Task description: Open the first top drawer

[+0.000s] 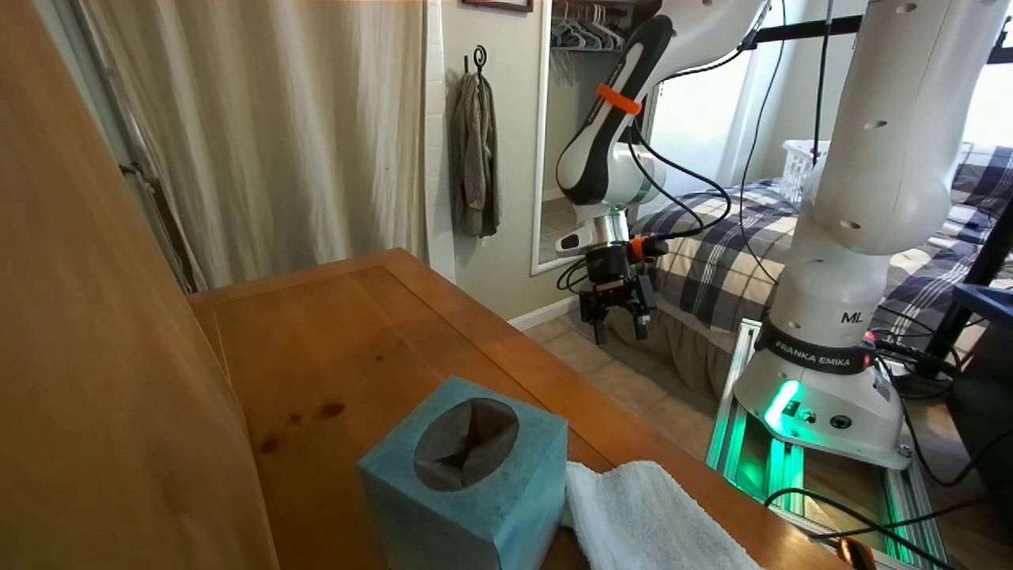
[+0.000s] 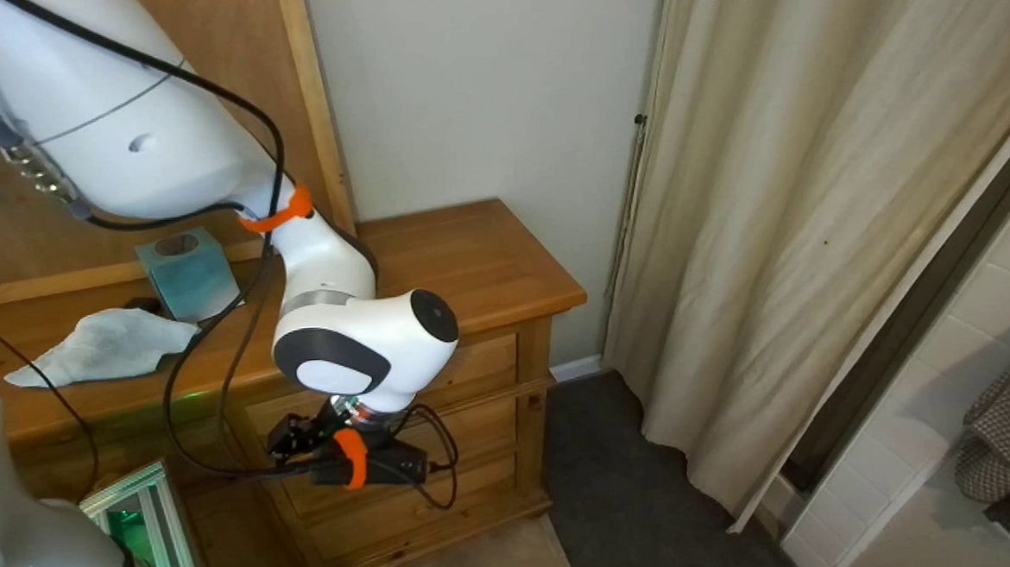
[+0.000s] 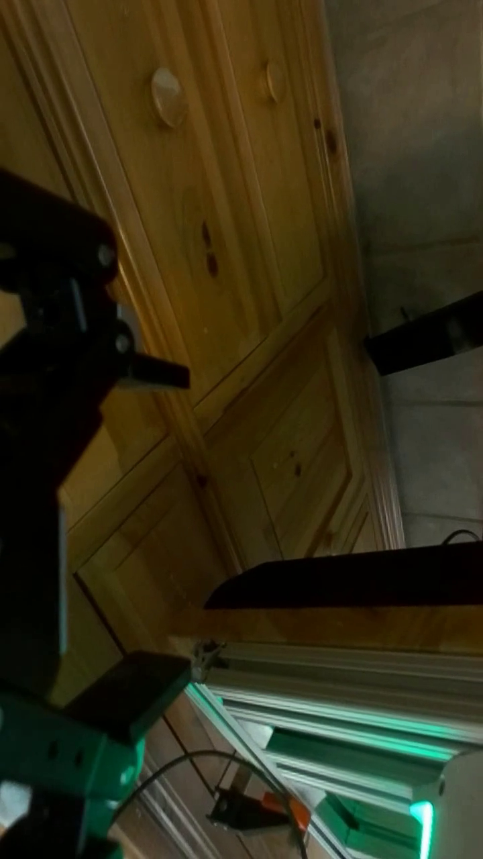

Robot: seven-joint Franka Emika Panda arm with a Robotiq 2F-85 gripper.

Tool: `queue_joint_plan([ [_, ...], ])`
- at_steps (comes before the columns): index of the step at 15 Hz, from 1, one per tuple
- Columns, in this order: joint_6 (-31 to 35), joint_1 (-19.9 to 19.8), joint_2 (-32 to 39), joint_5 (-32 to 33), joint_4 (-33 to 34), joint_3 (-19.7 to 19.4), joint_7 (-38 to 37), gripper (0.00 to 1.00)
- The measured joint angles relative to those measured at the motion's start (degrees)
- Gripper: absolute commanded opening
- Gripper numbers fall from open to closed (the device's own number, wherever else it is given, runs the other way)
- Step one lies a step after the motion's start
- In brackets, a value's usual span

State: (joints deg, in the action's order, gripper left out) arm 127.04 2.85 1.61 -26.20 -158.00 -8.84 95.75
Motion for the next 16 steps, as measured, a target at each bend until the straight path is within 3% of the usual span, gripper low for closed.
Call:
queue_joint_plan([
  [4, 0.0, -0.9, 0.0, -0.1, 0.0, 1.0, 0.9, 1.0],
  [8, 0.0, -2.4, 0.8, -5.5, 0.0, 3.0, 10.4, 1.0],
  [12, 2.7, -4.9, 1.8, -15.5, 0.0, 3.2, 24.0, 1.0],
  [16, 6.2, -7.1, 3.5, -30.1, 0.0, 3.2, 38.5, 1.0],
])
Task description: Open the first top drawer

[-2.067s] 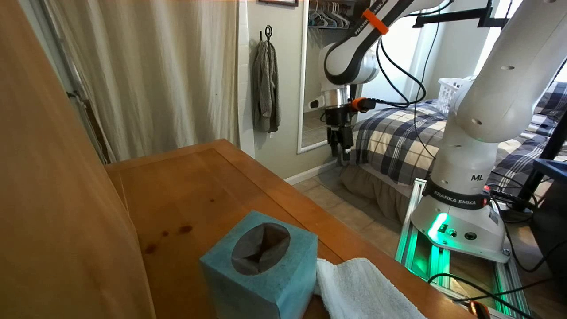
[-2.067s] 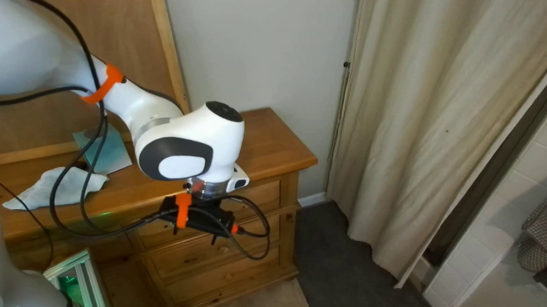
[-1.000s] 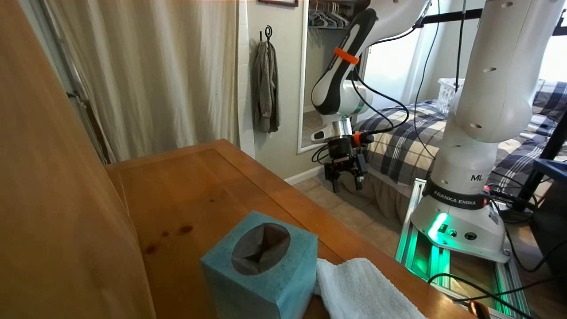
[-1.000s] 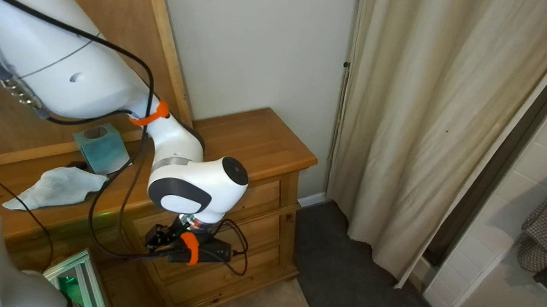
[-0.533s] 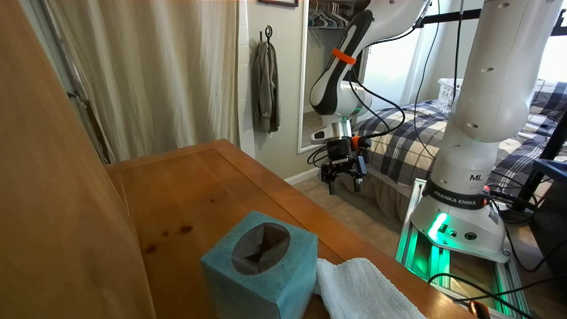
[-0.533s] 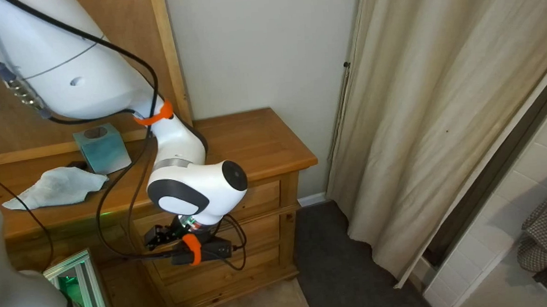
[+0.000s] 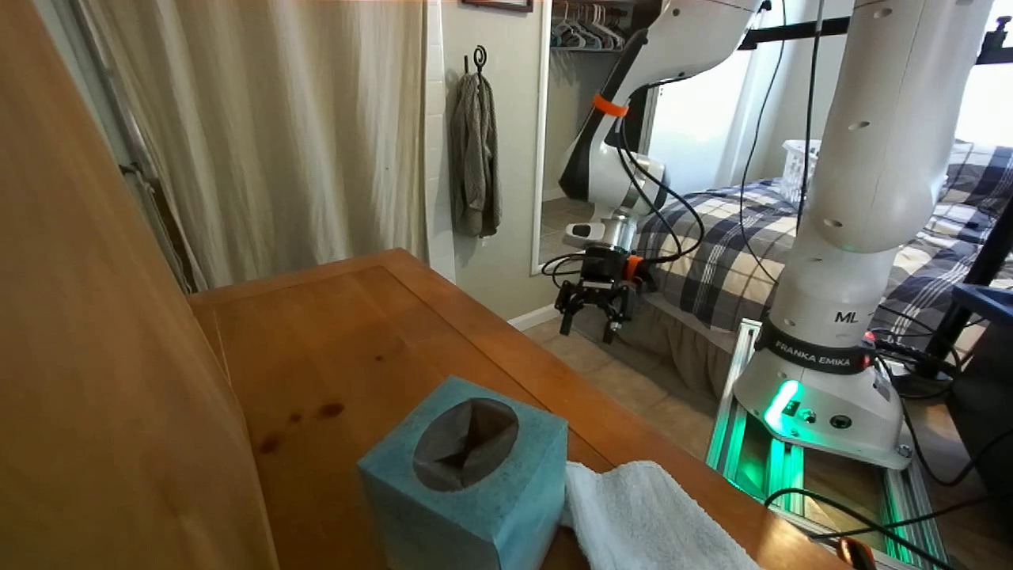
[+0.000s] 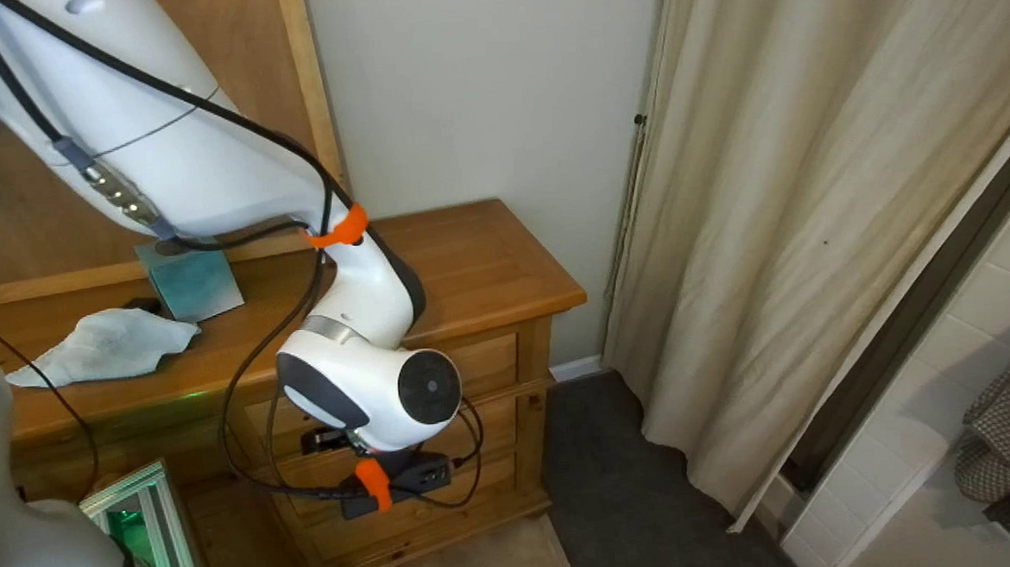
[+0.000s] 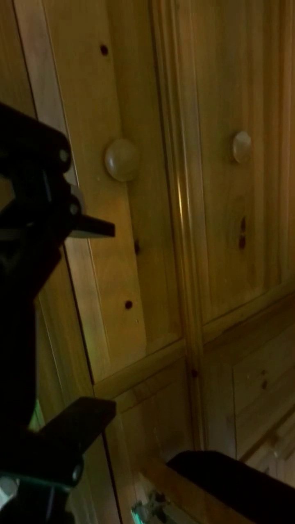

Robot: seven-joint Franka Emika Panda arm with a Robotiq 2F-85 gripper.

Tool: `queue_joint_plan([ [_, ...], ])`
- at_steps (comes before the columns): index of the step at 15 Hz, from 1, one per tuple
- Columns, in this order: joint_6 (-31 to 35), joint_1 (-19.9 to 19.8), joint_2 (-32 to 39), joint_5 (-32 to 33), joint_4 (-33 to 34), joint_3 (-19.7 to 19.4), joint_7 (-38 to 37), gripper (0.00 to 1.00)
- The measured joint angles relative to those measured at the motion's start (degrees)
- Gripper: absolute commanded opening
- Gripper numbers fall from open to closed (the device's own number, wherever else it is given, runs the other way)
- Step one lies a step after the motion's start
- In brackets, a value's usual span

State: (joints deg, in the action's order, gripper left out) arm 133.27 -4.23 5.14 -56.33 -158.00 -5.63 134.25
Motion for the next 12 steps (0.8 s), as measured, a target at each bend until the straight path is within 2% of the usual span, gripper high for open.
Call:
queue_joint_plan([
  [4, 6.9, 0.2, 3.5, -17.4, 0.0, 2.0, 12.8, 1.0],
  [6, 8.1, 0.6, 5.6, -25.6, 0.1, 3.5, 19.4, 1.0],
  [7, 8.0, 1.2, 7.0, -27.3, 0.1, 4.3, 21.4, 1.0],
  [12, 8.0, 3.1, 10.9, -28.1, 1.1, 5.5, 21.4, 1.0],
])
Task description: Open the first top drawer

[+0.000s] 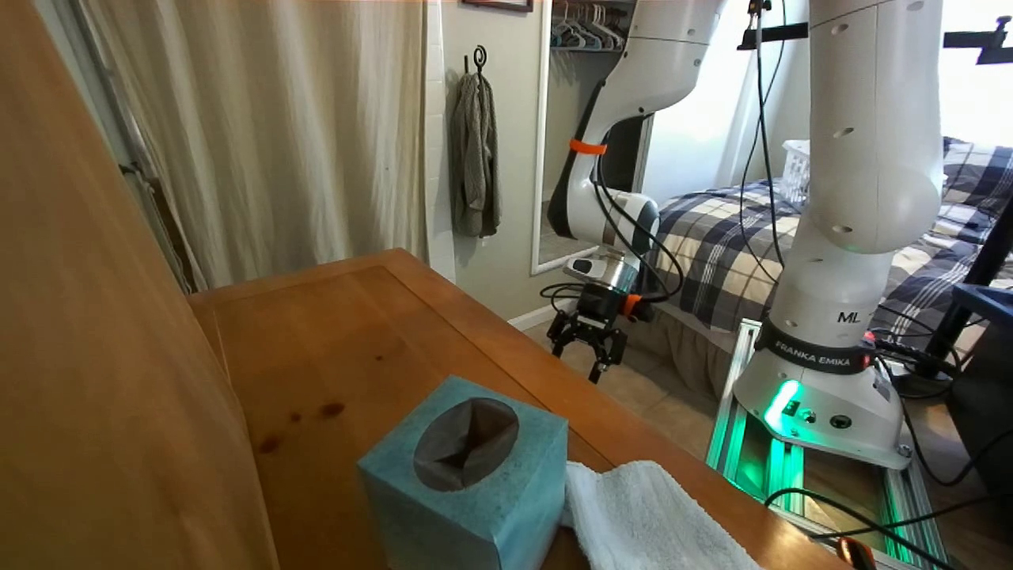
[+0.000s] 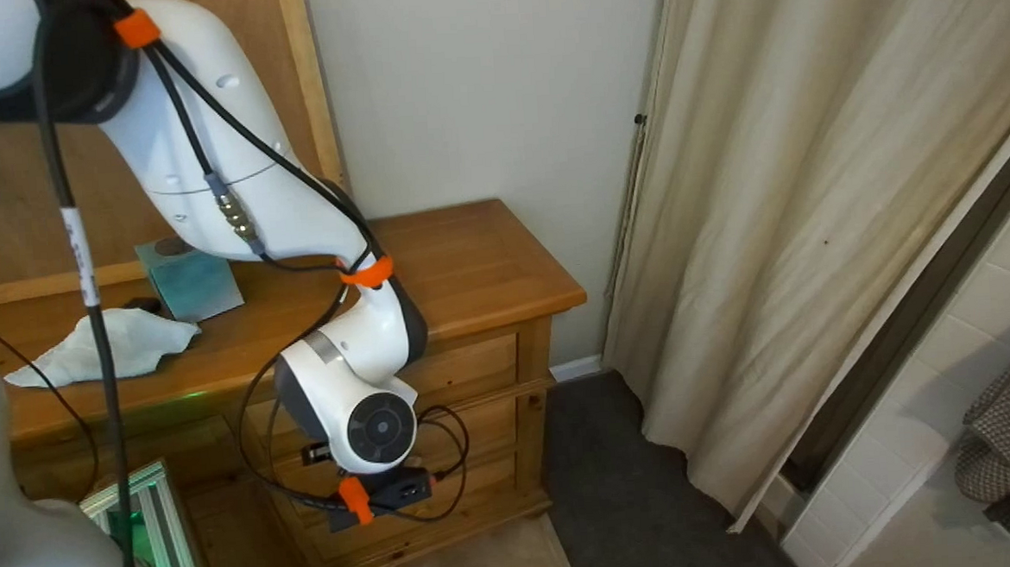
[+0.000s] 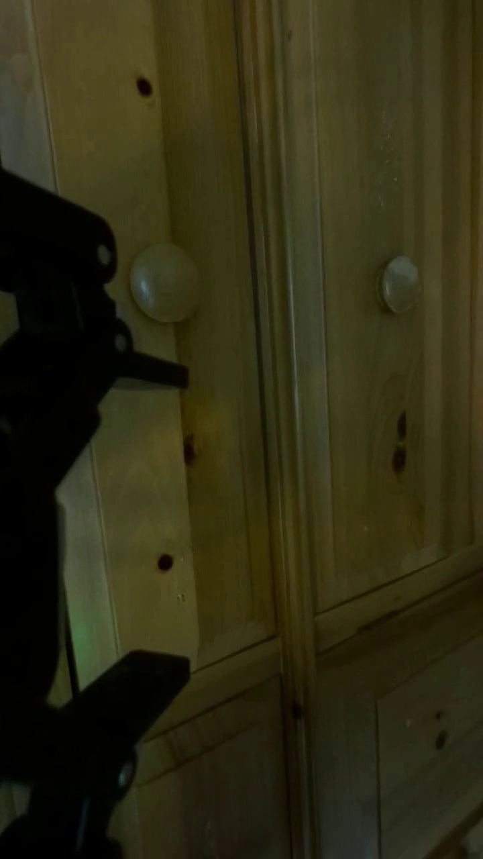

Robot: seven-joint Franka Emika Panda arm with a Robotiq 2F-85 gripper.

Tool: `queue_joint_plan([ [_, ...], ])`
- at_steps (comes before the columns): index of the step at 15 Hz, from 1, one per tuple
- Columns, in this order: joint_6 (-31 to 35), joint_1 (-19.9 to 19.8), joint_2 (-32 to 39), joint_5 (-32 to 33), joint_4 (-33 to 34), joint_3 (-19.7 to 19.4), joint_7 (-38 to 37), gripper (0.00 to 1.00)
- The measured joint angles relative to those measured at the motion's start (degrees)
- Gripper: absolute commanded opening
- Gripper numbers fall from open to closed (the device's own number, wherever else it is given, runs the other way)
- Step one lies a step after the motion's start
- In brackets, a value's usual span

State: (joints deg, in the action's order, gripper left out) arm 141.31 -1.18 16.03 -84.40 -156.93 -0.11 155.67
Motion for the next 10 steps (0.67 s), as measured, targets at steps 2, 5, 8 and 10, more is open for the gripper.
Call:
queue_joint_plan([
  [2, 0.0, 0.0, 0.0, 0.0, 0.1, 0.0, 0.0, 1.0],
  [5, 0.0, 0.0, 0.0, 0.0, 0.1, 0.0, 0.0, 1.0],
  [8, 0.0, 0.0, 0.0, 0.0, 0.1, 0.0, 0.0, 1.0],
  [10, 0.0, 0.0, 0.0, 0.0, 0.1, -0.1, -0.5, 1.0],
])
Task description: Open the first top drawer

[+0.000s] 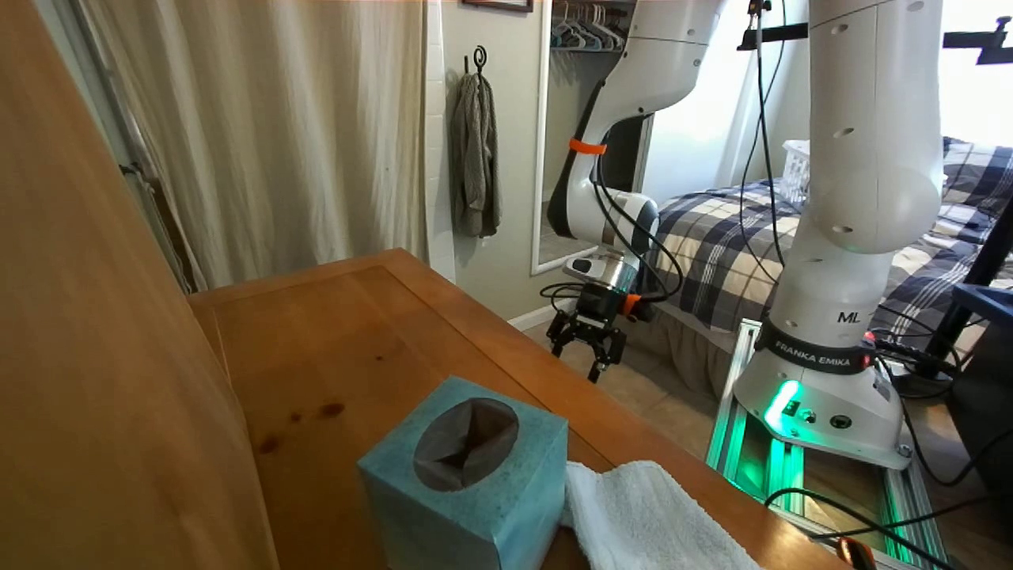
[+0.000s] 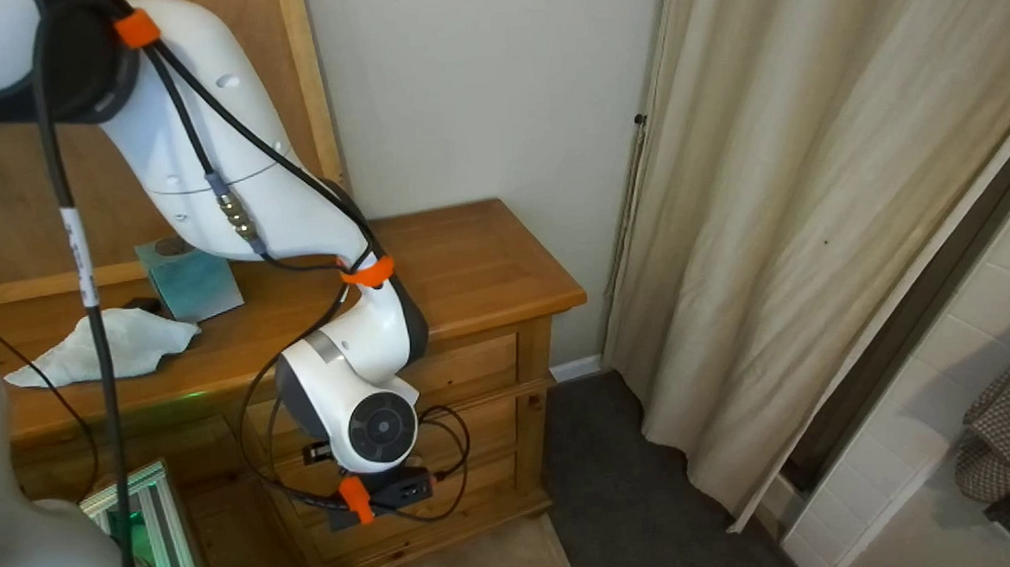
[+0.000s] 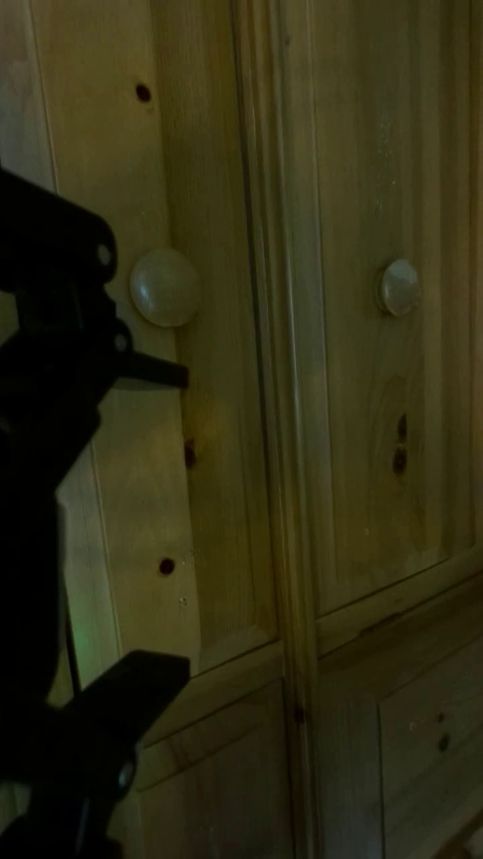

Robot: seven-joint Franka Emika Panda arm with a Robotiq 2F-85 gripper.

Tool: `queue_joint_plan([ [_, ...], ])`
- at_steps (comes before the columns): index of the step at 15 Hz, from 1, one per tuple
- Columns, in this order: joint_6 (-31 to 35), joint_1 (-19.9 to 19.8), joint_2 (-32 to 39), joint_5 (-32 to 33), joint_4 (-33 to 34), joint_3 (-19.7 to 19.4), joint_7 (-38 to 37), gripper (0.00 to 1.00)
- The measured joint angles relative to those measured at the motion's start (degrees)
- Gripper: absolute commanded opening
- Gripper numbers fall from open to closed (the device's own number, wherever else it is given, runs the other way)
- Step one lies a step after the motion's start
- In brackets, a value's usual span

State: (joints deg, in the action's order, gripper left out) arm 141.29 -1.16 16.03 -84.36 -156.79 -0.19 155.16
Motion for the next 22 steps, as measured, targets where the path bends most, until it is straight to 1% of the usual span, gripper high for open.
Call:
queue_joint_plan([
  [2, -1.0, 0.1, 0.0, -0.2, 0.0, 0.1, 0.0, 1.0],
  [7, -3.6, 1.1, 0.1, -5.2, 0.9, 0.5, 0.3, 1.0],
  [11, -4.1, 2.2, 0.1, -8.8, 3.3, 0.5, 0.3, 1.0],
  [15, -3.9, 2.7, 0.2, -10.7, 5.9, 0.5, 0.3, 1.0],
  [18, -3.1, 3.1, 1.9, -11.5, 7.7, 0.4, 0.3, 1.0],
  [22, -2.0, 3.7, 6.7, -11.5, 10.1, 0.1, 0.3, 1.0],
])
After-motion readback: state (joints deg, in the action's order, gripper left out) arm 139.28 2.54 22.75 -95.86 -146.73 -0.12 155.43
